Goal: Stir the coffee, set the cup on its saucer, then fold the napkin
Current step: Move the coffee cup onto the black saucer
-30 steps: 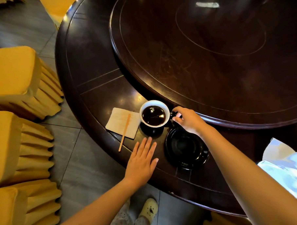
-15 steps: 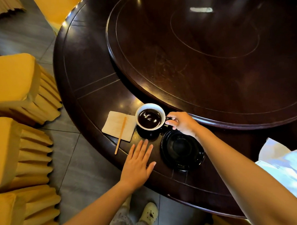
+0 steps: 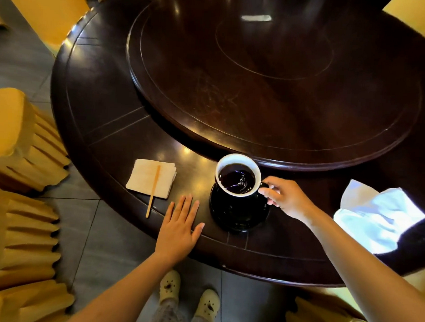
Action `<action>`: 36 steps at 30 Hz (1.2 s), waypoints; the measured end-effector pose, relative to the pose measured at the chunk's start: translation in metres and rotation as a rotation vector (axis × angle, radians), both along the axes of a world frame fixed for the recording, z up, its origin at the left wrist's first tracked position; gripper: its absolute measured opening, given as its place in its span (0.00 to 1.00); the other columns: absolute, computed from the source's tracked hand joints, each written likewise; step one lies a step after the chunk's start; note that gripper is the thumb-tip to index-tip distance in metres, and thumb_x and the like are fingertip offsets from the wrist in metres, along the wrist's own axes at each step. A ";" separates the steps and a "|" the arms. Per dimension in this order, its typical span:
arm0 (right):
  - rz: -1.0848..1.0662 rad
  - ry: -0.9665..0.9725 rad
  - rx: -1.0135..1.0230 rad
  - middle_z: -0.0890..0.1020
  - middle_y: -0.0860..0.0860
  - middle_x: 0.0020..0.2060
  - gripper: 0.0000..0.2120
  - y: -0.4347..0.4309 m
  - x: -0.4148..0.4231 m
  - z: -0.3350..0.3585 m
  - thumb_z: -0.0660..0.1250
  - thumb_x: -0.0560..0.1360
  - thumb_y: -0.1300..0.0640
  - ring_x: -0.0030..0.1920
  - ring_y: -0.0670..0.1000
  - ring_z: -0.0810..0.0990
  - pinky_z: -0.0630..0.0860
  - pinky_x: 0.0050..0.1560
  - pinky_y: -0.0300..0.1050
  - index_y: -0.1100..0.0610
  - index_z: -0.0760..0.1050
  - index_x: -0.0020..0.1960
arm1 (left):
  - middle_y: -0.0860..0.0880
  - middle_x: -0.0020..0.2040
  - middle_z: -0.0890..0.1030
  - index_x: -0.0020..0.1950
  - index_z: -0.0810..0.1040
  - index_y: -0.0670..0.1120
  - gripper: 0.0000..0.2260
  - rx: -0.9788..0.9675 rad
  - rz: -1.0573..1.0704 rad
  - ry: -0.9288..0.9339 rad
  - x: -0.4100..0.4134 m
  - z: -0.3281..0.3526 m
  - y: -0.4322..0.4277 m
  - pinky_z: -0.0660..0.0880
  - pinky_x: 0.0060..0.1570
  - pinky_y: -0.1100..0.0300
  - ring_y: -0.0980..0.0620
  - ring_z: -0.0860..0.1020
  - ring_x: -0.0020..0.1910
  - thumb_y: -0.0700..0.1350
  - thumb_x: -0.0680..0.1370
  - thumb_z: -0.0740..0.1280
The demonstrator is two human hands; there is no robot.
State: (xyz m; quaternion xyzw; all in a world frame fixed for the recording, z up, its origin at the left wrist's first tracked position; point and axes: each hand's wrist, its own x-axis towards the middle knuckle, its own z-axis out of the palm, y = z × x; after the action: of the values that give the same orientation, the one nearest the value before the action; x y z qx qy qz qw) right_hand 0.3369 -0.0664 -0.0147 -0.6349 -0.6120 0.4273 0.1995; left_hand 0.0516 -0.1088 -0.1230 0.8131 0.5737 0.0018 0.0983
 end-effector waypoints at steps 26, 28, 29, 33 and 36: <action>-0.215 0.031 -0.096 0.76 0.49 0.33 0.07 -0.050 -0.008 -0.024 0.66 0.76 0.59 0.29 0.43 0.76 0.69 0.28 0.31 0.49 0.74 0.41 | 0.42 0.75 0.59 0.74 0.58 0.45 0.33 -0.031 -0.024 -0.017 0.000 0.005 0.002 0.52 0.71 0.47 0.44 0.55 0.74 0.62 0.77 0.35; -0.227 0.052 -0.120 0.76 0.49 0.33 0.05 -0.051 -0.009 -0.024 0.67 0.75 0.59 0.30 0.46 0.76 0.70 0.29 0.33 0.50 0.75 0.42 | 0.43 0.75 0.59 0.74 0.57 0.45 0.34 -0.051 -0.031 -0.014 -0.001 0.005 0.001 0.51 0.71 0.48 0.45 0.54 0.75 0.62 0.77 0.35; -0.245 0.066 -0.134 0.76 0.49 0.33 0.04 -0.051 -0.009 -0.025 0.67 0.75 0.58 0.31 0.46 0.76 0.70 0.29 0.33 0.51 0.75 0.42 | 0.43 0.75 0.59 0.74 0.58 0.45 0.34 -0.053 -0.033 -0.014 -0.002 0.005 0.002 0.51 0.71 0.48 0.45 0.54 0.75 0.62 0.77 0.35; -0.301 0.085 -0.167 0.77 0.50 0.36 0.04 -0.054 -0.012 -0.030 0.67 0.75 0.57 0.33 0.47 0.77 0.72 0.32 0.38 0.57 0.74 0.47 | 0.41 0.74 0.61 0.74 0.60 0.44 0.34 -0.062 -0.045 -0.020 -0.001 0.007 0.004 0.53 0.70 0.47 0.43 0.57 0.74 0.62 0.77 0.34; -0.358 0.094 -0.140 0.77 0.50 0.38 0.12 -0.064 -0.014 -0.035 0.68 0.74 0.58 0.34 0.49 0.78 0.73 0.33 0.39 0.56 0.71 0.56 | 0.42 0.76 0.54 0.75 0.54 0.45 0.36 -0.082 -0.065 -0.036 -0.001 0.008 0.004 0.47 0.72 0.48 0.44 0.50 0.75 0.64 0.75 0.34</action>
State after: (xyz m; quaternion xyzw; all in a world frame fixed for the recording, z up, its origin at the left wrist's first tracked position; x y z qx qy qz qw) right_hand 0.3225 -0.1301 -0.0493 -0.7252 -0.4480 0.4558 0.2560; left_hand 0.0503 -0.1051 -0.1148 0.8264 0.5449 -0.0104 0.1417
